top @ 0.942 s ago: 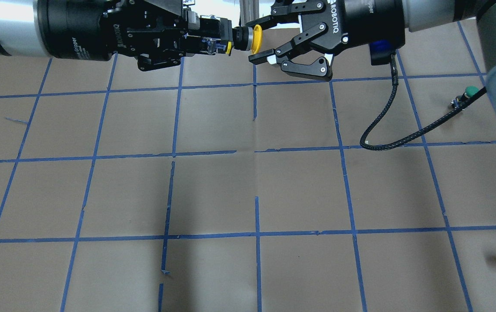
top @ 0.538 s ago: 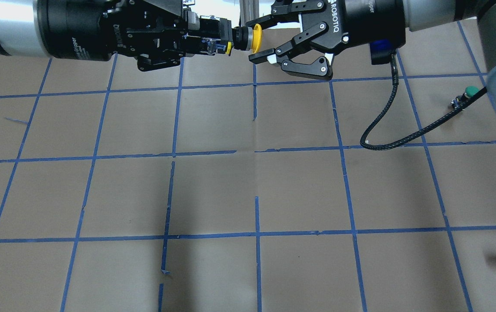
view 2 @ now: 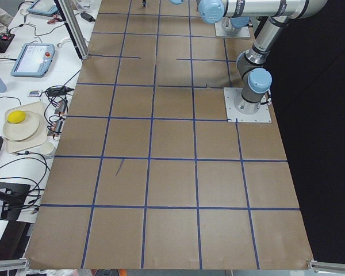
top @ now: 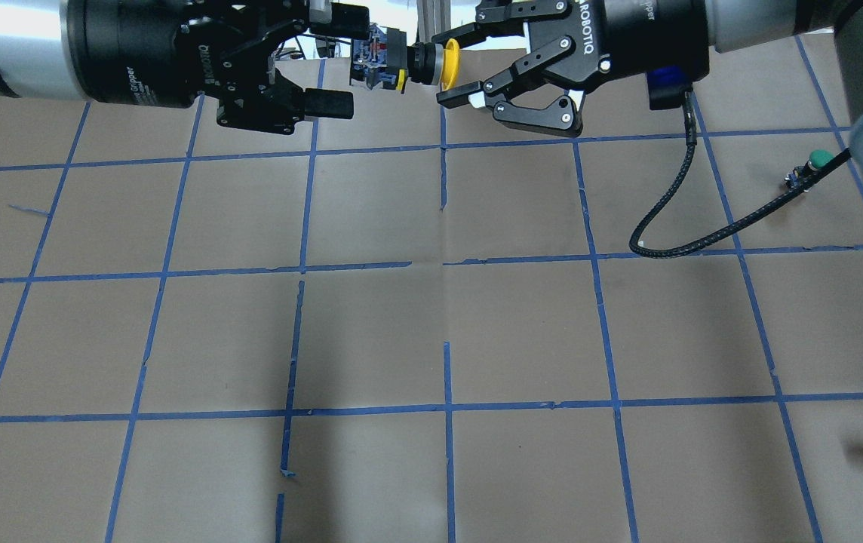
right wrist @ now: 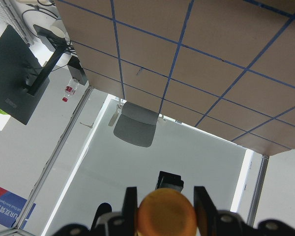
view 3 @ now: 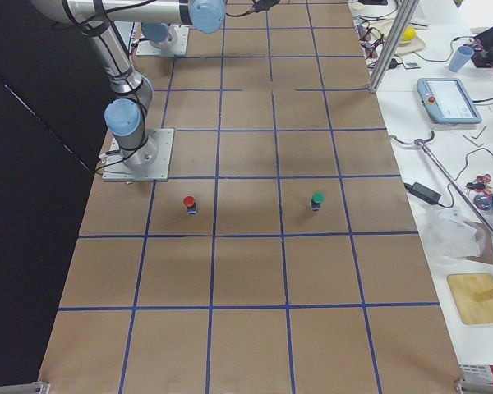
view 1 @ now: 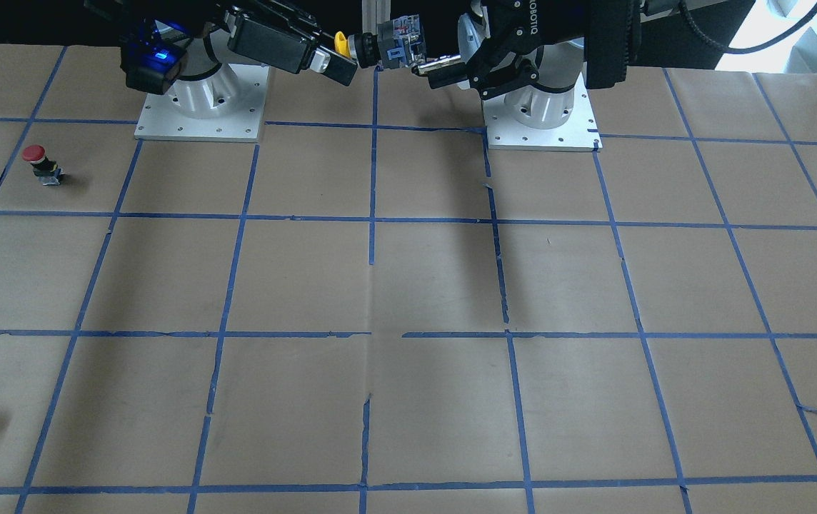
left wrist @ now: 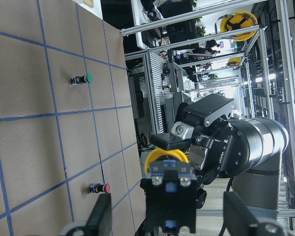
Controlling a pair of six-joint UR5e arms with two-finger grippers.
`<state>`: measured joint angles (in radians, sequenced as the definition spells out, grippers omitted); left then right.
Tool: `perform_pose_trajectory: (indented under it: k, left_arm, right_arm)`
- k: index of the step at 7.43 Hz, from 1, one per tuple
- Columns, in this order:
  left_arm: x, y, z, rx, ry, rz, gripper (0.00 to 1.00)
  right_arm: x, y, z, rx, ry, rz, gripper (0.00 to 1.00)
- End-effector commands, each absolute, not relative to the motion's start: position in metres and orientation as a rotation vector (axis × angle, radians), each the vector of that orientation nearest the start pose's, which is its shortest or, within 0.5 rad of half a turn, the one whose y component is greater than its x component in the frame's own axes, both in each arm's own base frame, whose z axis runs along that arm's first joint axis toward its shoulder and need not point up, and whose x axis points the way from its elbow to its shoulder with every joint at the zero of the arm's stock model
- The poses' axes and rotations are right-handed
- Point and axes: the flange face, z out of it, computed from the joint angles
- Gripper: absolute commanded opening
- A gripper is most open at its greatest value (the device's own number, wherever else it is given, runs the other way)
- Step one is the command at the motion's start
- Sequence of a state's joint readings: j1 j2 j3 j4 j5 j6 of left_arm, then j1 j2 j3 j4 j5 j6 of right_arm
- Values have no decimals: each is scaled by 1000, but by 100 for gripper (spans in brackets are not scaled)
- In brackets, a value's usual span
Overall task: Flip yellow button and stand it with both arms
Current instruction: 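Open the left gripper and draw back while right gripper pulls button away, then carry the yellow button with the right gripper, body down, toward the table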
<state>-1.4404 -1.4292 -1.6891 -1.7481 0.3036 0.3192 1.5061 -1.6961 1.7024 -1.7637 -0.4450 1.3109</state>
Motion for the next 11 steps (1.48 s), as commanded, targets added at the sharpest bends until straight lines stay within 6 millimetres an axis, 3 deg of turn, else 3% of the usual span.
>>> perform_pose_trajectory:
  k: [1, 2, 5, 7, 9, 11]
  left_arm:
    - [-167, -454, 537, -88, -1966, 143, 100]
    - [-165, -451, 539, -97, -2038, 135, 100]
    - [-145, -461, 507, -194, -2357, 141, 100]
    - [-117, -496, 478, -259, -2669, 185, 100]
    - [-109, -502, 472, -364, -2822, 215, 100]
    - [-94, -494, 461, -374, -3042, 112, 100]
  right_arm:
    - [135, -479, 553, 1214, 1661, 448, 8]
    - [107, -485, 545, 1213, 1703, 350, 8]
    - [85, -481, 498, 1061, 2091, 144, 8]
    - [23, -471, 465, 894, 2469, 52, 7]
    - [-31, -456, 429, 714, 2709, 44, 7]
    - [-80, -445, 406, 580, 2913, 5, 7]
